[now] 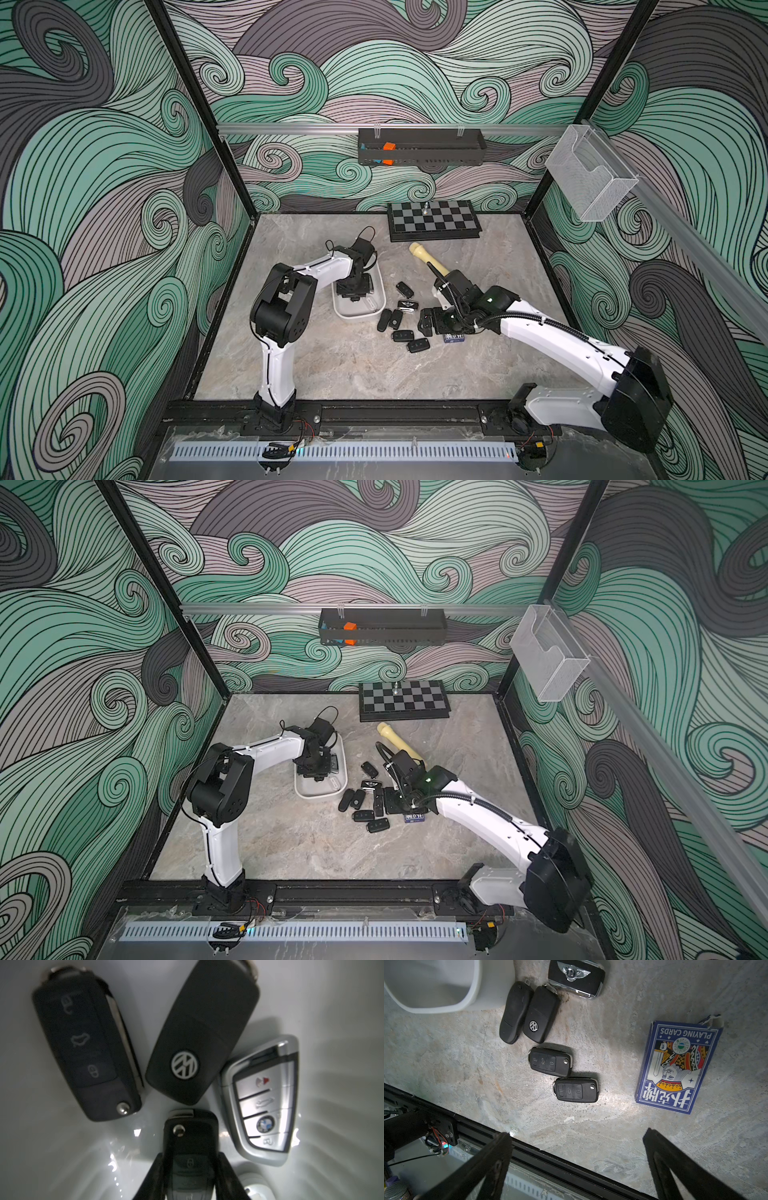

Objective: Place the car key into the storage box
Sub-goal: Place the car key in the storage box.

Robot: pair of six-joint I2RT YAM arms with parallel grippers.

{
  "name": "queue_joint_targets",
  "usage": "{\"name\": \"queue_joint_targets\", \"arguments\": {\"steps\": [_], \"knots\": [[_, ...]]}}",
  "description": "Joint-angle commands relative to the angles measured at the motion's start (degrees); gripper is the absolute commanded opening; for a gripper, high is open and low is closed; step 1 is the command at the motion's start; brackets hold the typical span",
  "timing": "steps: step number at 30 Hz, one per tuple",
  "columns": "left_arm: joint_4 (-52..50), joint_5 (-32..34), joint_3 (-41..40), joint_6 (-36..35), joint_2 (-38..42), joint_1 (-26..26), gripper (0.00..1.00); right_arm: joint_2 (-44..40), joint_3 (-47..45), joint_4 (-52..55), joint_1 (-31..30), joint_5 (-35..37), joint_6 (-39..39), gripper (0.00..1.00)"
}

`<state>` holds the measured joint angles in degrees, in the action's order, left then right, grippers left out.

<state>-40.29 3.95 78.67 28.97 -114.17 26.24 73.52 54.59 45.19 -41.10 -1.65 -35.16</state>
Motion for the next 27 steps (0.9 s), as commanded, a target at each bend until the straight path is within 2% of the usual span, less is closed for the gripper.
{"name": "queue_joint_targets", "arguments": {"steps": [1,6,13,17,22,27], "knots": [[0.19,-1.66,0.78,0.03,-1.14,-0.5,0.35,-0.22,-0.86,0.17,0.23,-0.16,-0.82,0.99],[-1.58,-3.77,1.35,0.71,2.28,-0.57,0.49,0.96,0.45,0.08,0.22,0.64,1.02,0.99],[-5.37,-6.71,0.68,0.87,11.83,-0.5,0.67,2.86,4.19,-0.51,0.22,3.86,4.69,0.99],[-5.02,-7.55,-2.4,1.09,17.97,-0.56,0.76,6.39,6.26,-1.27,0.32,4.36,8.85,0.99],[-6.09,-7.24,-5.97,1.87,23.5,-1.01,0.97,13.71,9.47,-3.67,0.74,4.1,14.33,0.99],[-6.85,-8.1,-10.34,3.17,29.24,-1.61,0.99,22.4,15.83,-4.34,1.31,2.95,18.28,0.97]]}}
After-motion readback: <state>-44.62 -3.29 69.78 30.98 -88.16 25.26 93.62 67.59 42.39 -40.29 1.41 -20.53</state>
